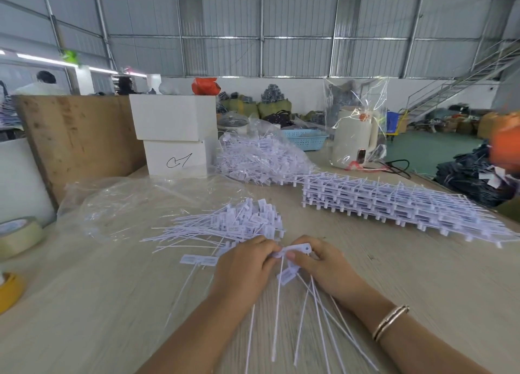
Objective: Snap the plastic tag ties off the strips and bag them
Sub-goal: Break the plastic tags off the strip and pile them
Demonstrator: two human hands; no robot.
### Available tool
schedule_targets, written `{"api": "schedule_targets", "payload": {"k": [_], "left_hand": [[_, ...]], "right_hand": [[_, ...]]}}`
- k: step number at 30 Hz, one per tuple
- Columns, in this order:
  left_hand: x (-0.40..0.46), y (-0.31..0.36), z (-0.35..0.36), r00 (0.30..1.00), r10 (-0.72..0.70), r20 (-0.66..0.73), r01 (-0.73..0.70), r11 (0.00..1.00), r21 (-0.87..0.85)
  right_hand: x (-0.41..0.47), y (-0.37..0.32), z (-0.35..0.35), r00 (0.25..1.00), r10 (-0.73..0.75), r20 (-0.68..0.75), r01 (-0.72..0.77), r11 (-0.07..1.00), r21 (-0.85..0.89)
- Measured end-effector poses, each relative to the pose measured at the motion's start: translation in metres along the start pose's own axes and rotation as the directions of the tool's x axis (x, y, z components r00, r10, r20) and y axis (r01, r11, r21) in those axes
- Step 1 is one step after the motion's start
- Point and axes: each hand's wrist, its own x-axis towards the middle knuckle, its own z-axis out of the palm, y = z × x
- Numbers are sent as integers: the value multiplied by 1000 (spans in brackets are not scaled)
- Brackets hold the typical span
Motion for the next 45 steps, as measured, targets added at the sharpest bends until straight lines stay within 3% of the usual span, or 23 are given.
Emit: {"api": "schedule_targets", "payload": {"k": [5,9,15,20,26,32,38,41,43,45], "left_hand": [[-2,-1,-3,999,-43,13,44,993,-106],[-2,-4,-6,994,-110,17,111,977,-183],[-5,-2,-1,996,-85,-17,83,991,-109],[-1,3,-4,999,-1,-33,2,999,35],[1,4,-4,999,-34,6,34,995,93],[5,11,1,1000,-9,10,7,986,164],[1,25,-2,998,45,-35,-42,997,65],[0,19,-16,994,-2,112,-7,997,77],[3,11,-25,964,-60,260,12,983,185],[6,5,-29,944,-85,318,-7,961,276]], "right_hand": [[1,5,0,997,-74,-24,71,994,-80],[0,1,-2,998,-34,-45,35,999,11],[2,2,0,986,130,-104,-153,951,-269],[4,2,1,986,135,-99,-163,909,-383],[3,0,3,981,90,-172,-115,983,-144],[10,1,9,998,67,-9,-67,971,-230],[8,1,6,999,40,-16,-43,974,-223],[9,5,3,998,68,-10,-69,991,-114],[11,7,3,997,71,-5,-71,991,-115],[12,10,4,997,76,-4,-76,991,-109]]}}
